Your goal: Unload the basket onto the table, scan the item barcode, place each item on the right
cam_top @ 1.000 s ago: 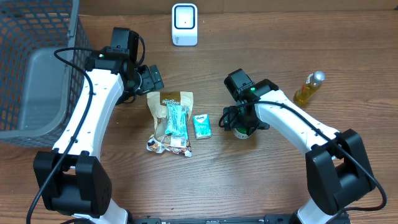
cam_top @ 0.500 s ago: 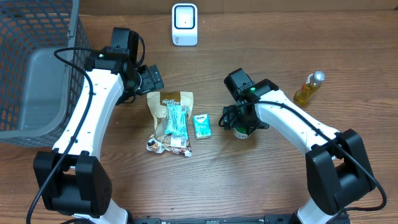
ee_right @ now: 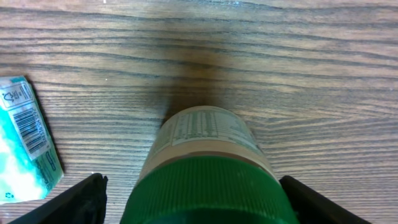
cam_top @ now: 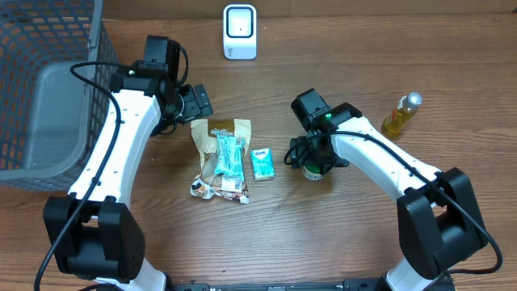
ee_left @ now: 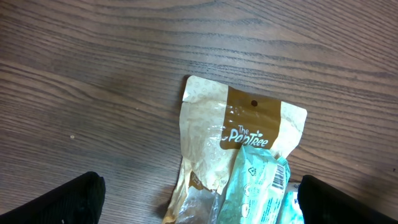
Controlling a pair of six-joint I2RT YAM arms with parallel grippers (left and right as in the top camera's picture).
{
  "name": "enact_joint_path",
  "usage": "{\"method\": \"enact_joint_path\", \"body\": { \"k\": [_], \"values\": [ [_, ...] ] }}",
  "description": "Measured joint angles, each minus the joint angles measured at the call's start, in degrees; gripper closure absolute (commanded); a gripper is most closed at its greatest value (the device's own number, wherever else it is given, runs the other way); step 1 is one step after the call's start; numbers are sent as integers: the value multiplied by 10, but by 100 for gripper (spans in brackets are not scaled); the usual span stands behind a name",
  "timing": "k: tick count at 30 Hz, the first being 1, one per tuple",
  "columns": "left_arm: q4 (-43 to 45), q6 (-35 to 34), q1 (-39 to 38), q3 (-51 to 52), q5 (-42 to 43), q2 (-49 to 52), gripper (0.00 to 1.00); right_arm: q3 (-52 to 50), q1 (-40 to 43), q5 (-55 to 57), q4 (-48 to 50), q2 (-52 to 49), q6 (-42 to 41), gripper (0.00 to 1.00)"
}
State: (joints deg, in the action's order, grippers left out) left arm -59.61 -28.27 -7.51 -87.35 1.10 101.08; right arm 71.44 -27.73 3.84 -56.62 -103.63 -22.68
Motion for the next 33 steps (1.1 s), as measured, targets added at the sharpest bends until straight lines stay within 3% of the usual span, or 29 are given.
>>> {"method": "enact_joint_path", "body": {
  "k": [9, 27, 33],
  "values": [
    [0, 0, 0, 0, 0, 0, 0, -2, 0, 0, 1, 0, 0, 17],
    [0, 0, 0, 0, 0, 0, 0, -21, 0, 0, 2, 0, 0, 31],
    [0, 0, 0, 0, 0, 0, 0, -21, 0, 0, 2, 0, 0, 32]
  ]
}}
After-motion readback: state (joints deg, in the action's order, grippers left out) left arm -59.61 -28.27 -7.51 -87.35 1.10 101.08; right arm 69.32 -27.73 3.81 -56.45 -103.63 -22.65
